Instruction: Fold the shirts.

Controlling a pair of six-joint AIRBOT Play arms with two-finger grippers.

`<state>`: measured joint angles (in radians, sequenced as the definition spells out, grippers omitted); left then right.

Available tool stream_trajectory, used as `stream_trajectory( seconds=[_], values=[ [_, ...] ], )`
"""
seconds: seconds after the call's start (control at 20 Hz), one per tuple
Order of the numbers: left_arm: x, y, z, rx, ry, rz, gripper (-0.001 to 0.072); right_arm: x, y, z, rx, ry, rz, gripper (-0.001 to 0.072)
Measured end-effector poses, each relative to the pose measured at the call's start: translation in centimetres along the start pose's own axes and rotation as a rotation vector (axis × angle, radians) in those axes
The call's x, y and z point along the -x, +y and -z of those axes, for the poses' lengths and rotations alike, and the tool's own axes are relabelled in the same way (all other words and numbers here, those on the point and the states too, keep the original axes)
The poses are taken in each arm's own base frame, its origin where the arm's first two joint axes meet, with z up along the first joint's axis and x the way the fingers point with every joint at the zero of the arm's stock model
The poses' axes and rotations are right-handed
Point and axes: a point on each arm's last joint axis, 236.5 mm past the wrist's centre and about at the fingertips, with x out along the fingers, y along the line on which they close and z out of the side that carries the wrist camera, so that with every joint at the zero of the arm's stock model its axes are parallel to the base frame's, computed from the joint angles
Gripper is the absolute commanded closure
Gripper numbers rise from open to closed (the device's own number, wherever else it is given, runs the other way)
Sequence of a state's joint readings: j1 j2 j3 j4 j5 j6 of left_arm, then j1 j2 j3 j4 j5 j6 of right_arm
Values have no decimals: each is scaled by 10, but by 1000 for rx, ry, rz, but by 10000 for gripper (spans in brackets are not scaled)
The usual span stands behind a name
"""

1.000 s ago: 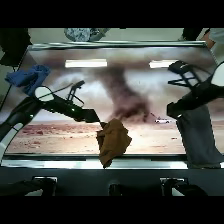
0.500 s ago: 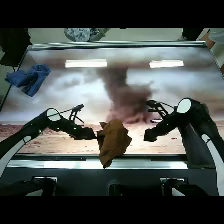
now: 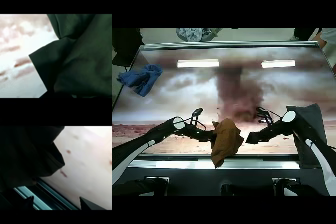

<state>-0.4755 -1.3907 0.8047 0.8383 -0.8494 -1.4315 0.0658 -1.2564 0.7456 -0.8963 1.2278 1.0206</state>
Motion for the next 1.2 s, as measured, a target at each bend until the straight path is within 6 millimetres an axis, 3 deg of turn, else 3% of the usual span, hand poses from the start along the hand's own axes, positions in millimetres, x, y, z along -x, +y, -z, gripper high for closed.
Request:
stream_trajectory(
  seconds=[0.2, 0.3, 0.35, 0.4, 0.55, 0.7, 0.8, 0.95, 1.1, 1.2],
  values=[
    [-1, -2, 2, -6, 4, -1, 678, -28, 4, -11, -69, -31, -47, 53],
    [-1, -3, 2, -6, 4, 0, 678, -44, 10, -16, -101, -36, -57, 201],
    [0, -3, 3, -7, 5, 1, 678, -50, 11, -19, -115, -40, -54, 389],
    [1, -4, 3, -9, 4, 2, 678, -56, 9, -22, -122, -51, -36, 669],
    [4, -5, 2, -17, 0, 1, 680, -62, 8, -31, -105, -76, -9, 671],
    [24, -4, -15, -76, -52, -28, 681, -40, 6, -51, 51, -134, 72, 671],
    [54, -5, -36, -146, -119, -65, 681, -9, 13, -69, 191, -182, 152, 671],
    [140, -20, -84, -266, -320, -133, 681, 83, 34, -113, 412, -362, 360, 671],
    [272, -66, -119, -407, -636, -196, 681, 216, 88, -143, 603, -650, 581, 671],
    [366, -106, -117, -493, -861, -219, 681, 303, 137, -136, 689, -854, 676, 671]
  ],
)
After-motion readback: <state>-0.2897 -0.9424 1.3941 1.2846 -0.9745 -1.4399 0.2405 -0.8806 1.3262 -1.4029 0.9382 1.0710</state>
